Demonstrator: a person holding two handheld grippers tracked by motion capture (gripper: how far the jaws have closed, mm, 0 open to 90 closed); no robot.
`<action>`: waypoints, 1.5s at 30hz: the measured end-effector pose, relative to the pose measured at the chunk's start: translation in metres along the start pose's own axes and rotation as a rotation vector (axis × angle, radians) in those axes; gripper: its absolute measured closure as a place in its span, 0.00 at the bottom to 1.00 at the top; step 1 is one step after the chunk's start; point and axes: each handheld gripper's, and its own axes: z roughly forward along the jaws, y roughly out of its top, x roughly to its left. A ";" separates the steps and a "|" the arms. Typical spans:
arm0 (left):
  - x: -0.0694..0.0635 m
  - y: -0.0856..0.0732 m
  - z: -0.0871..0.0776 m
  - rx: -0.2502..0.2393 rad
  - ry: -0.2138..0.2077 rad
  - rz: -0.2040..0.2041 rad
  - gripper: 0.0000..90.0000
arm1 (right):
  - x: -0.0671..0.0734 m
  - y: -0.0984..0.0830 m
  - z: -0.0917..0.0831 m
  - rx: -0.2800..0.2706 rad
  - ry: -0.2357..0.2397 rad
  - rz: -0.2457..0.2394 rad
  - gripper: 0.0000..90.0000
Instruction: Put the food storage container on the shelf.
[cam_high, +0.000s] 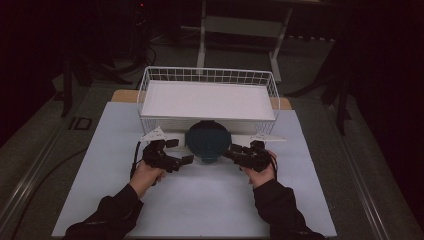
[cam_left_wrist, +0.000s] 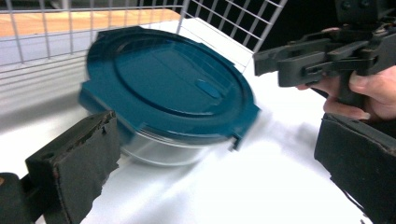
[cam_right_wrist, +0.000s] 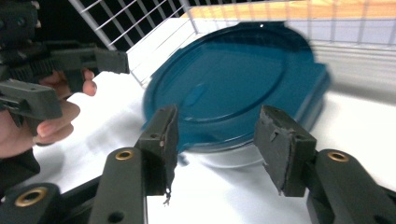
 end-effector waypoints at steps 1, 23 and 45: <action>0.000 0.000 0.000 0.000 0.000 0.000 0.00 | 0.000 0.000 0.000 0.000 0.000 0.000 0.55; -0.033 -0.038 -0.056 0.013 0.067 0.058 0.00 | 0.030 -0.027 0.034 0.140 0.056 -0.061 1.00; -0.039 -0.055 -0.058 0.003 0.079 0.095 0.00 | 0.016 -0.010 0.064 0.115 -0.011 -0.056 1.00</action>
